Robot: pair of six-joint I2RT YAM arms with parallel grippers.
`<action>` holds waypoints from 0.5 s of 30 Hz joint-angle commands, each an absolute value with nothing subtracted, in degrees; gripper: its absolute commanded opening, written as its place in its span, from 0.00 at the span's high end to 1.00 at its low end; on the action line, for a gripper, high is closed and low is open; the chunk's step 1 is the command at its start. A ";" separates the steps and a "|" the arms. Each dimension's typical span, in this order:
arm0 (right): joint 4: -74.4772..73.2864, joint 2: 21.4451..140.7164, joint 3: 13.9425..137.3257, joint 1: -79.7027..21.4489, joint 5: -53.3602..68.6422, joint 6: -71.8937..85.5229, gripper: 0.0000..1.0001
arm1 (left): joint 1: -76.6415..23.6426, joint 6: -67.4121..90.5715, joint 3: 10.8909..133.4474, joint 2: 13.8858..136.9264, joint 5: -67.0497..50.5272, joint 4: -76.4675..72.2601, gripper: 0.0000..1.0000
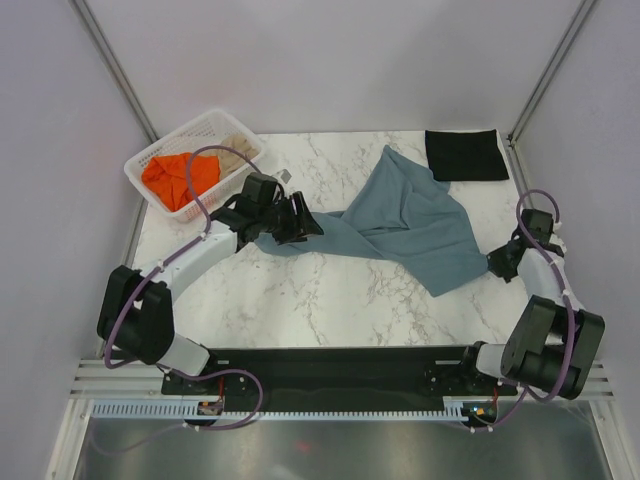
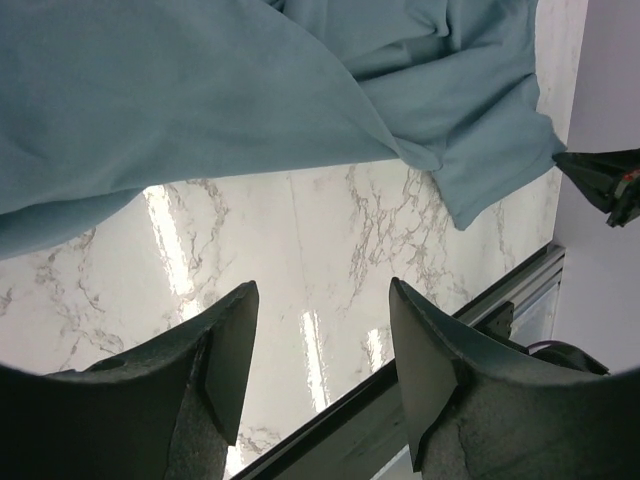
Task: Fold and stack the t-shirts
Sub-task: Flatten the tshirt out
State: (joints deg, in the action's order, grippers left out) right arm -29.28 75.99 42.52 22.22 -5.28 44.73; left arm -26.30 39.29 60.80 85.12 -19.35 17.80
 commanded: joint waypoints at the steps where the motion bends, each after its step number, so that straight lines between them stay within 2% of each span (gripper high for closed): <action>1: -34.54 69.98 45.35 21.97 -7.56 43.24 1.00 | -26.72 36.91 60.38 83.14 -19.59 17.93 0.37; 8: -35.16 65.39 41.84 21.18 -5.80 43.07 1.00 | -28.82 36.04 62.40 82.71 -17.41 17.93 0.37; 15: -38.32 59.51 41.13 20.21 -11.15 42.89 1.00 | -30.15 32.35 63.80 84.37 -15.30 18.63 0.37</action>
